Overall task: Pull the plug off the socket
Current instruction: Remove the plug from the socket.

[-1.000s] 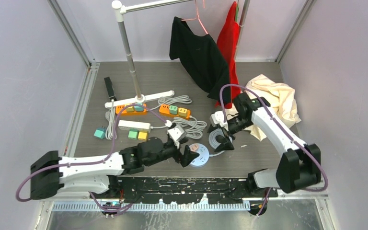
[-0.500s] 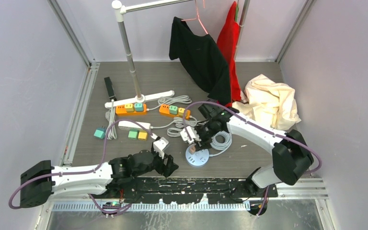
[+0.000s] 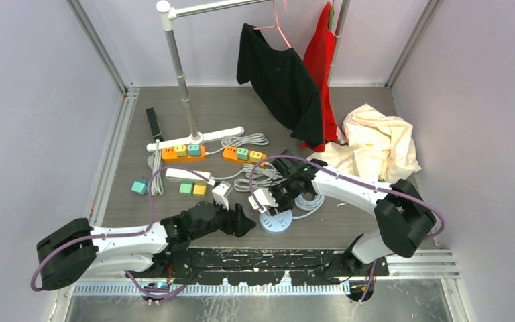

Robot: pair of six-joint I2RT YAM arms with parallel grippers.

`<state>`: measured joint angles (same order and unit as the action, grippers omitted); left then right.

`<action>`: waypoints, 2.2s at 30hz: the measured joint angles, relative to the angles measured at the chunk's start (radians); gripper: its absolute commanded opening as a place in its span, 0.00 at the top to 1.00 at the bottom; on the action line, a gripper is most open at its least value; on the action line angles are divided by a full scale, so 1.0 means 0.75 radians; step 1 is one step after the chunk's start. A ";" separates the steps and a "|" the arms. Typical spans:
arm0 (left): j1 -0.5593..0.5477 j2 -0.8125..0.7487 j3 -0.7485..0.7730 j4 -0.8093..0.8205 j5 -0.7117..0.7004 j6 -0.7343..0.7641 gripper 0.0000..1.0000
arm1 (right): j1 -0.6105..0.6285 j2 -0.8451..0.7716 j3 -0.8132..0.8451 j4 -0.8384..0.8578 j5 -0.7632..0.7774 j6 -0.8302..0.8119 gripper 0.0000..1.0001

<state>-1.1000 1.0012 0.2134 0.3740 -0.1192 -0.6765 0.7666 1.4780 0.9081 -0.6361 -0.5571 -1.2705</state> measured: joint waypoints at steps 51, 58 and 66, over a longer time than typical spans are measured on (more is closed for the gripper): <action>0.097 1.210 0.137 1.245 0.325 -0.944 1.00 | -0.233 -0.225 -0.224 0.230 -0.174 0.341 0.99; 0.152 1.164 0.109 1.277 0.320 -0.931 1.00 | -0.374 -0.227 -0.238 0.210 -0.345 0.148 0.99; 0.158 1.177 0.100 1.247 0.375 -0.933 1.00 | -0.259 -0.229 -0.267 0.305 -0.286 0.234 0.99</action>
<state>-0.9813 1.8843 0.2886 1.3094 0.1619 -1.3766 0.5724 1.3064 0.7082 -0.4076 -0.7715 -1.0950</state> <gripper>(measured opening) 0.332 0.402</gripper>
